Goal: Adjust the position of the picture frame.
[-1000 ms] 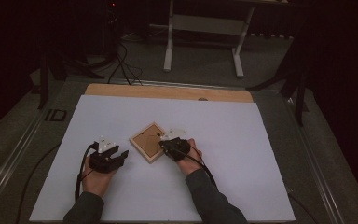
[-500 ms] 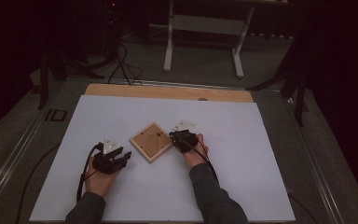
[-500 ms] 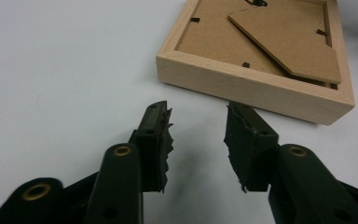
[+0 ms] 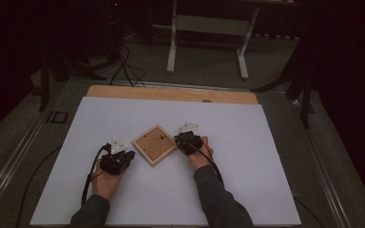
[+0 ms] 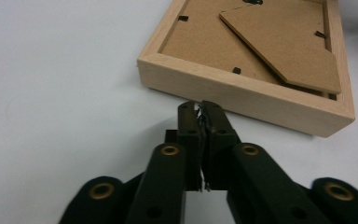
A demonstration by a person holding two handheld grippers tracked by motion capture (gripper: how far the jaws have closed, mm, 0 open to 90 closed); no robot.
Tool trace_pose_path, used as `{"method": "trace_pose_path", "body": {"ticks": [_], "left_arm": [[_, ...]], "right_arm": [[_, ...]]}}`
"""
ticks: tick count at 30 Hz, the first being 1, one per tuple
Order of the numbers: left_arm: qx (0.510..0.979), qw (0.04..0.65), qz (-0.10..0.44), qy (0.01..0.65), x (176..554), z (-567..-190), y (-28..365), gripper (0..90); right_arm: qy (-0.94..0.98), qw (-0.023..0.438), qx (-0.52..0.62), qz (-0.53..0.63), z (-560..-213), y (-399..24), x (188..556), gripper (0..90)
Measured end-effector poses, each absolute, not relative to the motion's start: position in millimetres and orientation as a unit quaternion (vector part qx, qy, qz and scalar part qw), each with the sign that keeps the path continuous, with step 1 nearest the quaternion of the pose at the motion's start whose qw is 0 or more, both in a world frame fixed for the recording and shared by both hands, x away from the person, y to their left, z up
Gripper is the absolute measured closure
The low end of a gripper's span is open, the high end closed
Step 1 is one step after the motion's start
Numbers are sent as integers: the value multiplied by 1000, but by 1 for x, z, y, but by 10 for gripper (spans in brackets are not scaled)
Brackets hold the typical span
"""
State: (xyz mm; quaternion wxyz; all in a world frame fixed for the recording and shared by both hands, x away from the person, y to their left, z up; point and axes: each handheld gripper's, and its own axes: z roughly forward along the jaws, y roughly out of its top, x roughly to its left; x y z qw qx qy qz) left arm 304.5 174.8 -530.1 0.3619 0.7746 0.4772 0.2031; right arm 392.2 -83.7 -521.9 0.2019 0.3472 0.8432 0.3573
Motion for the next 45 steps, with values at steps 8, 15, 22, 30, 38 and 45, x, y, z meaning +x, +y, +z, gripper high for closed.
{"method": "trace_pose_path", "body": {"ticks": [8, 15, 22, 30, 38, 45], "left_arm": [[778, 363, 192, 475, 304, -530, 171, 892], [777, 371, 173, 479, 305, -530, 169, 892], [781, 367, 167, 477, 304, -532, 164, 893], [784, 355, 177, 477, 304, -532, 158, 894], [782, 348, 190, 480, 309, -532, 152, 895], [783, 352, 189, 477, 310, -532, 148, 895]], "right_arm": [[849, 194, 339, 355, -521, -86, 387, 898], [849, 168, 343, 365, -521, -90, 383, 898], [851, 159, 341, 366, -521, -93, 377, 898], [858, 158, 331, 359, -519, -98, 367, 898], [861, 159, 325, 356, -518, -103, 356, 899], [858, 162, 324, 364, -517, -108, 347, 898]]}}
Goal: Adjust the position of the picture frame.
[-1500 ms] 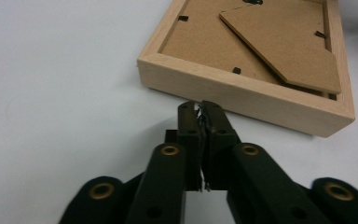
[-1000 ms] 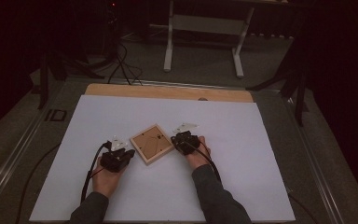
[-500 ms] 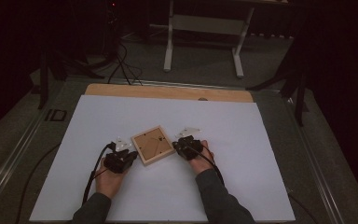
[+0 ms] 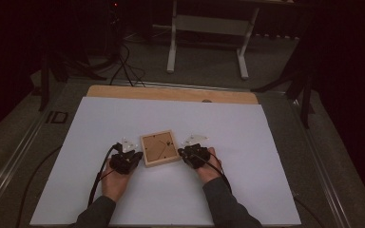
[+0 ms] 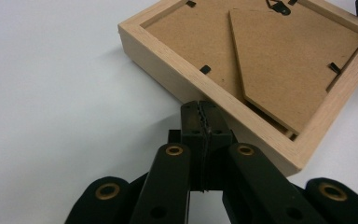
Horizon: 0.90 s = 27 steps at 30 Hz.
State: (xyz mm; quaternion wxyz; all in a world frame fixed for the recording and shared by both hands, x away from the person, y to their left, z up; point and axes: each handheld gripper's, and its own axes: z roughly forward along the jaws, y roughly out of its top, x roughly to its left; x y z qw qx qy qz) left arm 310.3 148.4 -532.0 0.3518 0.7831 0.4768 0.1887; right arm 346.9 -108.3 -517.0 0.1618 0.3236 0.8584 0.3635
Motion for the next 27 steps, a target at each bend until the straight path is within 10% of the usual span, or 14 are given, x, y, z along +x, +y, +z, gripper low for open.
{"method": "trace_pose_path", "body": {"ticks": [27], "left_arm": [[796, 351, 191, 455, 305, -535, 145, 895]], "right_arm": [[860, 160, 318, 366, -522, -119, 324, 898]]}}
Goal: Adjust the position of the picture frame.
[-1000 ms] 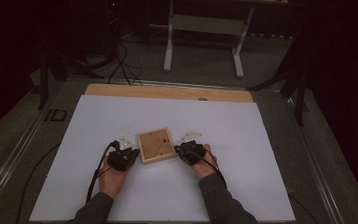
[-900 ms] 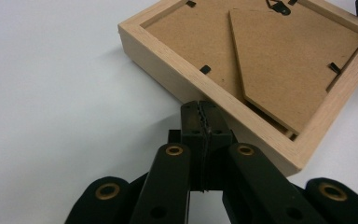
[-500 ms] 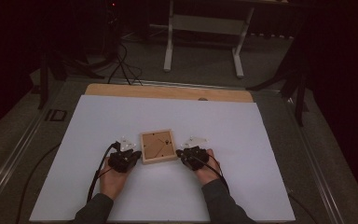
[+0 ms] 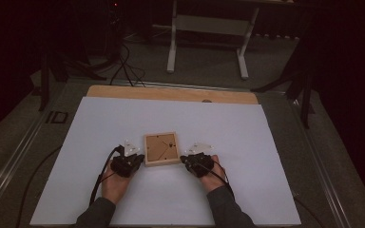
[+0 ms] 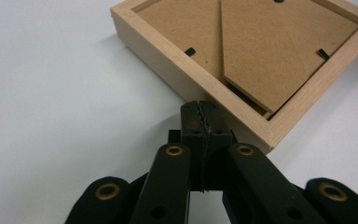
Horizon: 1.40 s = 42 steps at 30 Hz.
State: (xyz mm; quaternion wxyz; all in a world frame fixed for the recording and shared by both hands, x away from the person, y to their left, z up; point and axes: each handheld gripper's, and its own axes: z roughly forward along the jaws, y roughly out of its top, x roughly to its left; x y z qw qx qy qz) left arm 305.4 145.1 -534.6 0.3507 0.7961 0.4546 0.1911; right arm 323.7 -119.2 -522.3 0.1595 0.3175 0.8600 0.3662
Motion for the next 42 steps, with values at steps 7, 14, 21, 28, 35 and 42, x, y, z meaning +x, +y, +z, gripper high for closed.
{"method": "trace_pose_path", "body": {"ticks": [7, 14, 21, 28, 35, 42], "left_arm": [[795, 351, 197, 454, 307, -535, 145, 895], [796, 350, 198, 453, 309, -535, 145, 895], [788, 350, 207, 462, 312, -536, 145, 895], [783, 354, 202, 469, 313, -535, 148, 894], [785, 350, 205, 469, 310, -535, 147, 895], [783, 344, 206, 476, 305, -536, 145, 895]], "right_arm": [[862, 165, 313, 364, -522, -118, 319, 898], [859, 165, 317, 368, -523, -118, 318, 898], [857, 164, 317, 371, -524, -116, 316, 898], [857, 163, 312, 376, -525, -113, 316, 898], [855, 165, 314, 378, -525, -114, 317, 898], [852, 164, 319, 381, -526, -114, 321, 897]]}}
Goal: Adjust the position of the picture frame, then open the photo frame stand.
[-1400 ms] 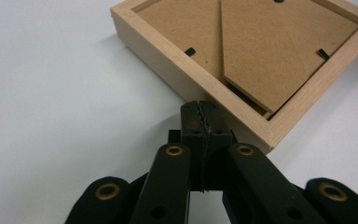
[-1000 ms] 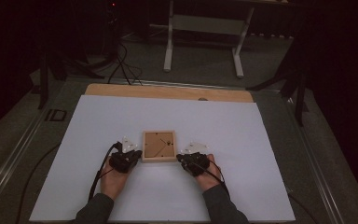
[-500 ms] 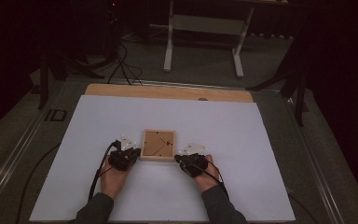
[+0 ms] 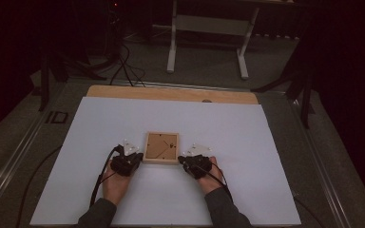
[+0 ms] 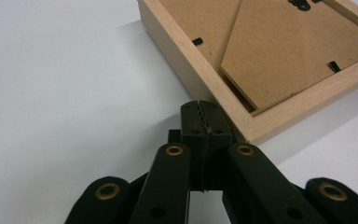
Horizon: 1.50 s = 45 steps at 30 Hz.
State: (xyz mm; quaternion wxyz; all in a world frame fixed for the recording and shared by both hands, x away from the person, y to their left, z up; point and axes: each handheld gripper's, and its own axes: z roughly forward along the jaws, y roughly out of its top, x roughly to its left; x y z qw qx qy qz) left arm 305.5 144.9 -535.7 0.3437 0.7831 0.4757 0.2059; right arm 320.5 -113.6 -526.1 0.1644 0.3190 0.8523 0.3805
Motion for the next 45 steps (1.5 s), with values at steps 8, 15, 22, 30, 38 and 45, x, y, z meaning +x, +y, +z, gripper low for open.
{"method": "trace_pose_path", "body": {"ticks": [8, 15, 22, 30, 38, 45], "left_arm": [[780, 342, 205, 482, 303, -536, 143, 896], [781, 344, 204, 480, 301, -536, 142, 896], [780, 344, 212, 477, 305, -535, 146, 780], [760, 375, 200, 491, 307, -530, 158, 664], [752, 395, 192, 491, 307, -527, 161, 583], [755, 402, 194, 481, 304, -523, 159, 557]], "right_arm": [[847, 162, 327, 387, -527, -115, 326, 898], [843, 164, 332, 389, -528, -116, 328, 898], [836, 181, 335, 396, -527, -115, 325, 895], [821, 199, 346, 408, -519, -126, 325, 887], [821, 201, 340, 412, -515, -126, 321, 875], [825, 199, 328, 415, -516, -121, 318, 873]]}}
